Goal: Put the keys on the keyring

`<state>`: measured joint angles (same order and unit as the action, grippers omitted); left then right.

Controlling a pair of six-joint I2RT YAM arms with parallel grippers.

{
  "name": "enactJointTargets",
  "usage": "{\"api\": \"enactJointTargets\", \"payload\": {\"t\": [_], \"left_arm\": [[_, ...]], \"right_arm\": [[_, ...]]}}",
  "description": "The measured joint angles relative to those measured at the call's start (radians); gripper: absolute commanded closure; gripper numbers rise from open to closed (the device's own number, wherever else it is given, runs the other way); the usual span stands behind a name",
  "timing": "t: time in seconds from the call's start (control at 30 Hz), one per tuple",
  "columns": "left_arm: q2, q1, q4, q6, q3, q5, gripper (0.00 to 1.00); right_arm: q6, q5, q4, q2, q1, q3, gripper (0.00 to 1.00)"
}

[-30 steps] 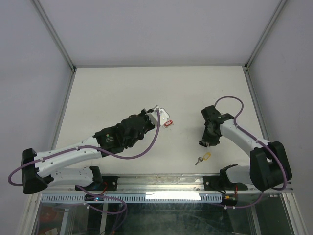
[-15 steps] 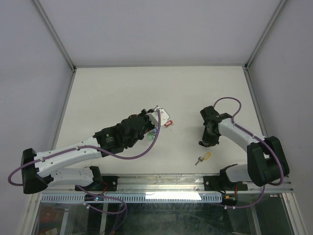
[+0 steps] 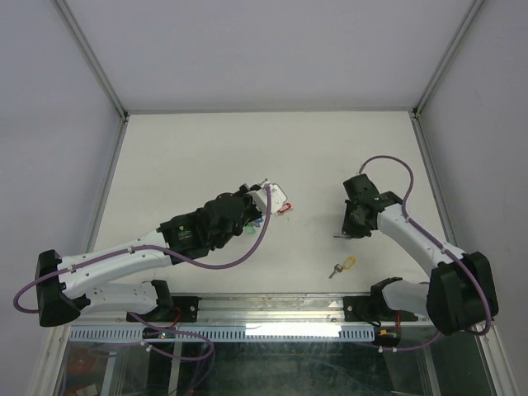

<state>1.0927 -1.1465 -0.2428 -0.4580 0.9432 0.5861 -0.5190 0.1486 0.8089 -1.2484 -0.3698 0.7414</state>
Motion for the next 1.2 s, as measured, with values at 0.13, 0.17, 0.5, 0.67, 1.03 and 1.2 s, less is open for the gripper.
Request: {"api": "enactJointTargets", "payload": {"t": [0.13,0.17,0.5,0.67,1.03,1.2], "left_arm": [[0.000,0.000,0.004,-0.003,0.000,-0.052,1.00],[0.000,0.000,0.004,-0.004,0.000,-0.073,1.00],[-0.001,0.000,0.026,-0.050,-0.012,-0.251,1.00],[-0.040,-0.005,0.086,-0.133,-0.070,-0.320,1.00],[-0.068,-0.013,0.186,-0.307,-0.116,-0.386,1.00],[-0.076,-0.013,0.269,-0.373,-0.200,-0.409,1.00]], "right_arm": [[0.079,-0.070,-0.035,0.127,0.000,0.049,1.00],[0.101,-0.092,-0.056,0.164,0.000,0.058,1.00],[0.348,-0.317,-0.281,0.396,0.000,0.072,1.00],[0.449,-0.438,-0.368,0.418,0.000,0.077,1.00],[0.636,-0.641,-0.511,0.439,0.000,0.077,1.00],[0.733,-0.724,-0.507,0.439,0.000,0.077,1.00]]}}
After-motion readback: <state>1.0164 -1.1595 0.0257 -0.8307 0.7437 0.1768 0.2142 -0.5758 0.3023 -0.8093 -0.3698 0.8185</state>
